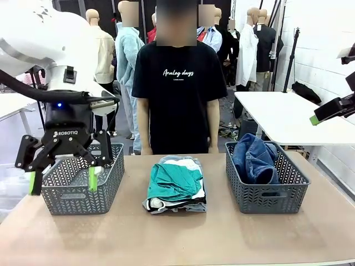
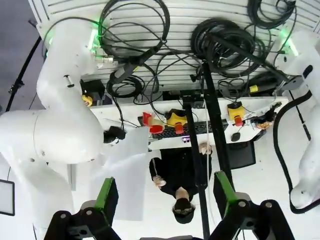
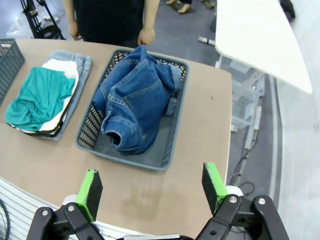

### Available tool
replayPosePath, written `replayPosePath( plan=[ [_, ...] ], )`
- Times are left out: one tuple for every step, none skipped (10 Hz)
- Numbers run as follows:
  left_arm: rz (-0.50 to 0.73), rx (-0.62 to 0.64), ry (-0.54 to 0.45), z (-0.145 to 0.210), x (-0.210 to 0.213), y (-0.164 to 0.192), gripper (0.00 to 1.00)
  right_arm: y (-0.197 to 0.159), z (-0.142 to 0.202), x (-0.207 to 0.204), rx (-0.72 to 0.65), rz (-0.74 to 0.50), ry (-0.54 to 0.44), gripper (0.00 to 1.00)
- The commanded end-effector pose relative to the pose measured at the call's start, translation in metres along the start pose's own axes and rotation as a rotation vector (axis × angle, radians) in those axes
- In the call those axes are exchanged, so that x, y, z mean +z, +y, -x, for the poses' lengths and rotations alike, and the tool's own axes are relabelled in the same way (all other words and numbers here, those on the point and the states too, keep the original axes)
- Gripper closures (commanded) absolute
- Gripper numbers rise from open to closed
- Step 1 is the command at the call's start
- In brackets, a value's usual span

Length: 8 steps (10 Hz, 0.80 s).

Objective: Sort the tops and bottoms.
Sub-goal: Lift clothes from the center of the table with your right hand.

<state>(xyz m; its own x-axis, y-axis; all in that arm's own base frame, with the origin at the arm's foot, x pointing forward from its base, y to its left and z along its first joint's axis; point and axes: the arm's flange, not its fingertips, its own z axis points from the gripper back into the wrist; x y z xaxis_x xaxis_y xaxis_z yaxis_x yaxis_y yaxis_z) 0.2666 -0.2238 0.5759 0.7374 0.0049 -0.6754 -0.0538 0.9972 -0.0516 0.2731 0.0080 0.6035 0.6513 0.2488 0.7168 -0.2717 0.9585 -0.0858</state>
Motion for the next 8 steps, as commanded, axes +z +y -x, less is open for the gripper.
replayPosePath(
  plan=[
    [0.029,-0.019,0.029,-0.010,0.027,-0.001,0.00,0.001,-0.001,-0.002,0.005,0.000,0.000,0.00],
    [0.029,-0.019,0.029,-0.010,0.027,-0.001,0.00,0.001,-0.001,-0.002,0.005,0.000,0.000,0.00],
    [0.015,0.003,0.004,-0.007,0.012,0.002,0.00,0.001,-0.001,-0.002,0.005,0.000,0.000,0.00],
    [0.091,0.009,-0.083,-0.022,0.015,0.012,0.00,0.001,-0.001,-0.002,0.005,0.000,0.000,0.00],
    [0.139,0.022,-0.205,-0.026,0.016,0.027,0.00,0.001,-0.001,-0.002,0.005,0.000,0.000,0.00],
    [0.173,0.016,-0.181,-0.027,0.011,0.050,0.00,0.001,-0.001,-0.002,0.005,0.000,0.000,0.00],
    [0.194,0.043,-0.173,-0.028,0.008,0.072,0.00,0.001,-0.001,-0.002,0.005,0.000,0.000,0.00],
    [0.232,0.033,-0.243,-0.028,0.007,0.089,0.00,0.001,-0.001,-0.002,0.005,0.000,0.000,0.00]
  ],
)
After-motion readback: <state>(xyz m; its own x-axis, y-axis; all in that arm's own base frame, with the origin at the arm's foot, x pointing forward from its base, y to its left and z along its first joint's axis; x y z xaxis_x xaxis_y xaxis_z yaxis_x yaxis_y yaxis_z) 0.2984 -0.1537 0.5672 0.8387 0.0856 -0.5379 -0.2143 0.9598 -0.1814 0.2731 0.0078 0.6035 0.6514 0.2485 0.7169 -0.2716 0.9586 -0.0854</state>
